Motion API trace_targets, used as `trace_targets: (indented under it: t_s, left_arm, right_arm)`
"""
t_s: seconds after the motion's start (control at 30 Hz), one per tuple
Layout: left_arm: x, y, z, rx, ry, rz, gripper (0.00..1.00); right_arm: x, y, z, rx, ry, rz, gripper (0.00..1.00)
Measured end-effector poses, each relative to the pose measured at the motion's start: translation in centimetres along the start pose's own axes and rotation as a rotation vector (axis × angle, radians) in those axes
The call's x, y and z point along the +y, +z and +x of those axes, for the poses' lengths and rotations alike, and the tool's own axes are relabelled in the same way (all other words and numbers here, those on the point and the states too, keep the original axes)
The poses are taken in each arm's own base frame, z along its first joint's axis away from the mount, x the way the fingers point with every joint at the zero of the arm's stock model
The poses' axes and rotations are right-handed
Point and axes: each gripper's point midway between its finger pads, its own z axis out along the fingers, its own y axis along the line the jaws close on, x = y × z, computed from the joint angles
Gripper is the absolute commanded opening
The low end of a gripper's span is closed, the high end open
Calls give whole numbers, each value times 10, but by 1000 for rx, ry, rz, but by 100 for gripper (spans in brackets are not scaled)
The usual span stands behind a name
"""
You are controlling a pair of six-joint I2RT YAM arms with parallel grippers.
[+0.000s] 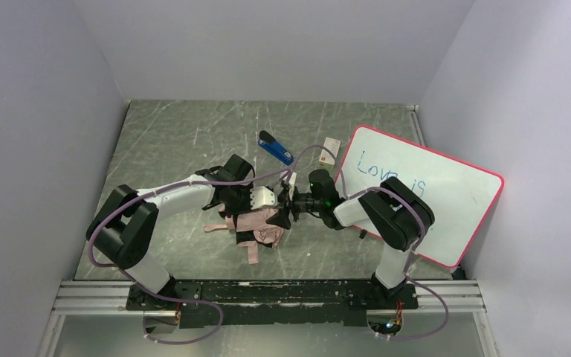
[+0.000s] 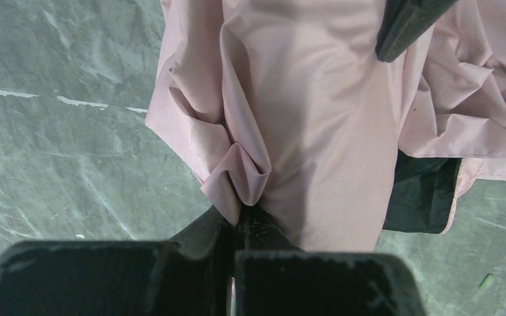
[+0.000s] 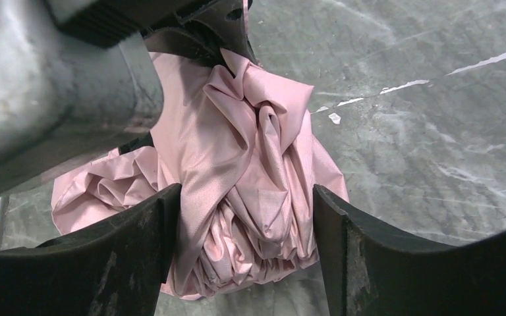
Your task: Put away the umbrella
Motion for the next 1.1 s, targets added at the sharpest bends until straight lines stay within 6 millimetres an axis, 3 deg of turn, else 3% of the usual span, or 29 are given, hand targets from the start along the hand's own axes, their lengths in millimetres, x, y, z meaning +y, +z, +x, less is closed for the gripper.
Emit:
trace_targets:
  t_s: [0.2,0.3,0.4,0.53,0.73,1.0,1.1]
  left_arm:
    - [0,0,0,-1,-1,0,6]
    - [0,0,-1,-1,-1,-1,13]
    - [2,-1,-2,-1,-6,-6,21]
    - [7,-7,-5,1,-25,-16,42]
    - [17,-30,-16,9,-57,-26,63]
    - [23,-56,-6,48,-123,-19,65]
    - [39,-77,-12,-11,-150,-71,66]
  right_arm:
    - [1,2,4,10,8,-5,40]
    - [0,2,4,10,7,-3,25]
    - [2,2,4,9,9,-18,18]
    - [5,3,3,10,2,-30,14]
    - [5,3,-2,9,-43,-12,11]
    - [0,5,-8,20,-107,53,10]
    - [1,7,-2,47,-139,78,10]
